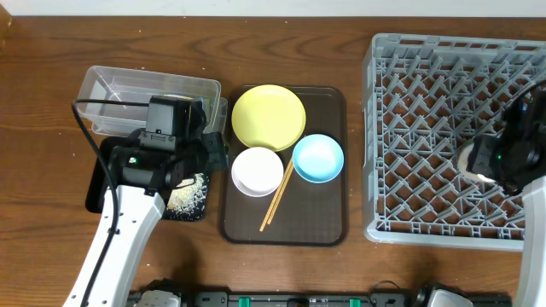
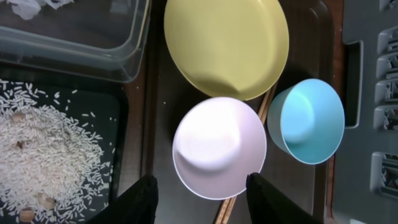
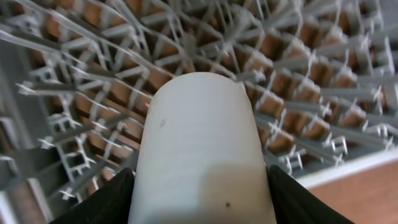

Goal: Sort waste into correct bins and load items into the dishwasher rack
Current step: 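Carry the cup into the dish rack with the right gripper and release, then reach the right gripper to the light-blue bowl and grasp its rim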

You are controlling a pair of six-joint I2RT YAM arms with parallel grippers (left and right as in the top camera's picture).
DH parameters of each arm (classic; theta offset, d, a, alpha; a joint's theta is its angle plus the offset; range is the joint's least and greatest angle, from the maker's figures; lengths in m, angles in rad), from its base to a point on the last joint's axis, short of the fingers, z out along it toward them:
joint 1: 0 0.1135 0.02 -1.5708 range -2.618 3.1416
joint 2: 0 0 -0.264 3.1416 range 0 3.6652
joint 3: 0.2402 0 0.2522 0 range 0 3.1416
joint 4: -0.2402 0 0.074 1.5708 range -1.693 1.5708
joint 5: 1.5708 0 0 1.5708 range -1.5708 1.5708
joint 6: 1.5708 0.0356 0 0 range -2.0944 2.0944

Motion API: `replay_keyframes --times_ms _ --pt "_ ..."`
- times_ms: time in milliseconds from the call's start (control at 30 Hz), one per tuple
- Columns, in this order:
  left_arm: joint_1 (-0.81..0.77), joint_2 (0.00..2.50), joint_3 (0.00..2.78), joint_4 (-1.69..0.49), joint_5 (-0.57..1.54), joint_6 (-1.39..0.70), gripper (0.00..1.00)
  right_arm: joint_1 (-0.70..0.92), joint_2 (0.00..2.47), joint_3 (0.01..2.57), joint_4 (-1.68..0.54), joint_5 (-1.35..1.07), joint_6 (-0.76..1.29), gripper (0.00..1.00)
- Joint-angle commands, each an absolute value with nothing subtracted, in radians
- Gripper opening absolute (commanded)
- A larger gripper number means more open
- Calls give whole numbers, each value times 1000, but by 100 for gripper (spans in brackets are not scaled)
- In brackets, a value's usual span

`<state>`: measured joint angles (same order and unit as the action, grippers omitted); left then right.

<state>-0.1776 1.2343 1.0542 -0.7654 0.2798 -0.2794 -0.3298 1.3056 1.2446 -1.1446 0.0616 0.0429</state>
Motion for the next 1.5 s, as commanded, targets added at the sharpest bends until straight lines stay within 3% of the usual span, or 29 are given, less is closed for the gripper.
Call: replay_keyframes --times_ms 0,167,400,533,733,833,1033,1233,1367,1467 --pt "-172 1234 1056 -779 260 -259 49 -358 1348 1261 -1173 110 75 1" --pt "-173 1234 1056 -782 260 -259 49 -379 1412 1258 -1193 109 75 1" --pt "-172 1234 1056 -788 260 -258 49 -379 1510 1256 -1192 109 75 11" --pt "-173 1234 1056 -790 260 -259 49 -379 1565 1256 -1190 99 75 30" --pt "-172 1234 1056 -797 260 -258 53 -379 1603 1256 -1190 91 75 70" --pt "-172 1234 1056 -799 260 -259 54 -379 1600 1256 -1187 62 74 80" --pt "-172 1234 1056 -815 260 -259 55 -378 1577 1273 -1187 8 74 83" --pt "-172 1234 1056 -830 239 -258 59 -364 1499 1376 -1158 -223 73 82" --pt "-172 1235 1055 -830 215 -258 62 -305 1454 1401 -1055 -464 8 81" --pt "-172 1235 1052 -830 215 -258 61 -220 1451 1401 -1015 -498 -9 79"
